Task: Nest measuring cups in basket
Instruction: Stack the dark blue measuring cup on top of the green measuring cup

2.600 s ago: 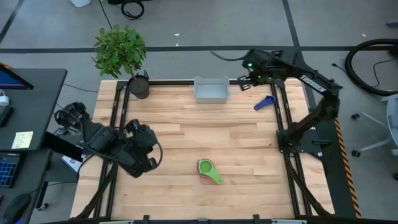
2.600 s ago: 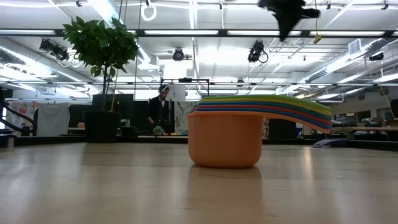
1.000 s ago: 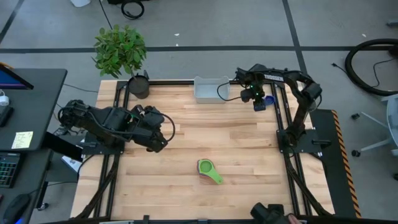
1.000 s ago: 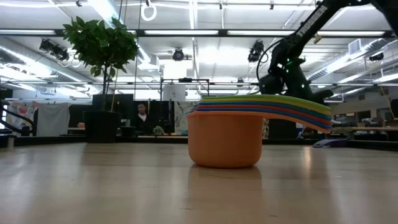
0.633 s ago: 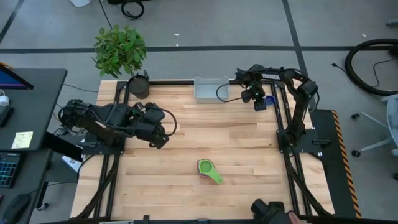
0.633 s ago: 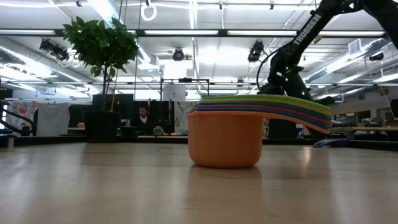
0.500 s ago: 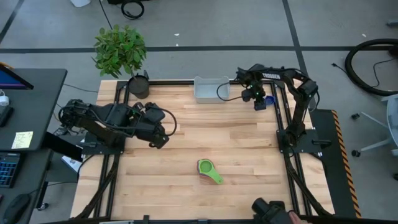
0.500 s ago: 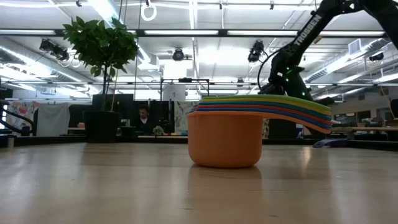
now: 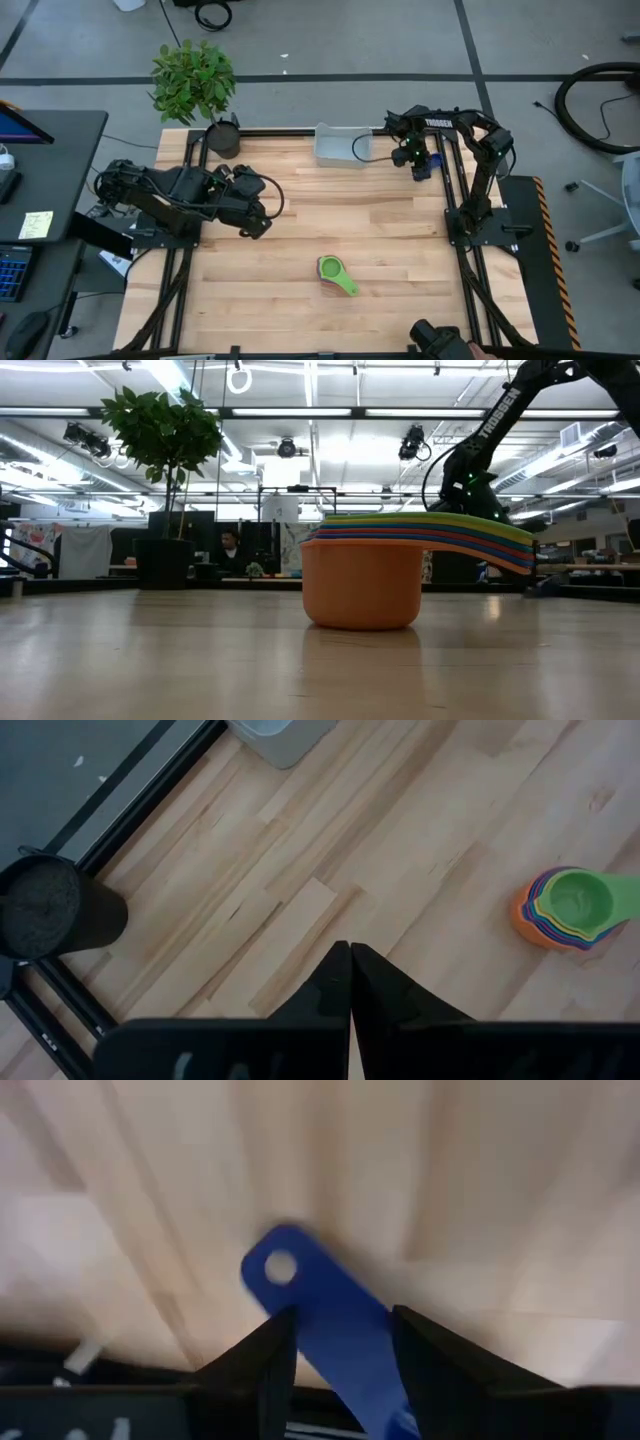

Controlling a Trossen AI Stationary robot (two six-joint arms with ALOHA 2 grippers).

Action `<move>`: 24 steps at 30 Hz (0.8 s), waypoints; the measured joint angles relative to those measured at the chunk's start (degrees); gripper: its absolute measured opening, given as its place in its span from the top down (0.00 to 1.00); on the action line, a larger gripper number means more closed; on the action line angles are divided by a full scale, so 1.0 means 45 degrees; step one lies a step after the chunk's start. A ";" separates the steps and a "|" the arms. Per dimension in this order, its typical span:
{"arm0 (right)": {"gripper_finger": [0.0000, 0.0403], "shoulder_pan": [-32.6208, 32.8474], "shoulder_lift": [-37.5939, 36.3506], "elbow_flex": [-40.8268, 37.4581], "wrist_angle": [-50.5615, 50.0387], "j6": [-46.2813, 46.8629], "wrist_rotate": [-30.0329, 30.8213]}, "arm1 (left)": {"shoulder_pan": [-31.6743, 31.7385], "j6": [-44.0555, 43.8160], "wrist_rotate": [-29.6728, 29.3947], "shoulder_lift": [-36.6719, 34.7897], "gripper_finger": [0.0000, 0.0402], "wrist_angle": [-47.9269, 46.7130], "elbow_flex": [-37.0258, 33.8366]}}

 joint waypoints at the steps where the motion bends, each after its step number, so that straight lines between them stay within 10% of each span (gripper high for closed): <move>1: 0.58 0.0030 -0.0009 -0.0223 0.0074 -0.0138 0.0254 | 0.0000 -0.0005 0.0000 0.0000 0.99 0.0002 0.0000; 24: 0.60 0.0432 -0.0043 0.1168 0.0768 0.2521 0.2006 | 0.0335 0.0301 0.0121 0.0000 0.99 0.0010 0.0000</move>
